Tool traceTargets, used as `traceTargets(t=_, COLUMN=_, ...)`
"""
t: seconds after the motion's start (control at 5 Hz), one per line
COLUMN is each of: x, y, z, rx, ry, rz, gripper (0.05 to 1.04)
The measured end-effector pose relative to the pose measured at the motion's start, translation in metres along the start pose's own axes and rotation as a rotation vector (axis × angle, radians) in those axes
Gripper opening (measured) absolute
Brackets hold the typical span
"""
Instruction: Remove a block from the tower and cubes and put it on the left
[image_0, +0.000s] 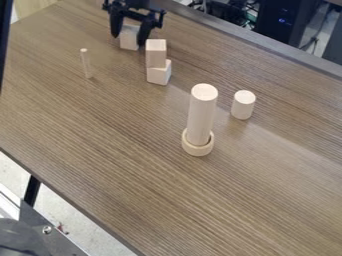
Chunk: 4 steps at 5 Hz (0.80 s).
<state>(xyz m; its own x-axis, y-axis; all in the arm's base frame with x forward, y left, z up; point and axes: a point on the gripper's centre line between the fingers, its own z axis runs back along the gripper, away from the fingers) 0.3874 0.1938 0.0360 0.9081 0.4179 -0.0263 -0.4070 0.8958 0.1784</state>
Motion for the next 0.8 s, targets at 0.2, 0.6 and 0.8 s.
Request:
traceTargets(t=0.2, x=-0.004, y=0.005, z=0.023, rx=-0.026, ry=-0.039, rz=0.012, gripper=1.003)
traceTargets(t=0.6, x=-0.013, y=0.005, z=0.066, rx=-0.083, ry=-0.142, rz=0.01, gripper=0.999)
traceTargets(t=0.8, x=-0.023, y=0.006, z=0.081, rx=-0.099, ry=-0.129, rz=0.026, gripper=0.999)
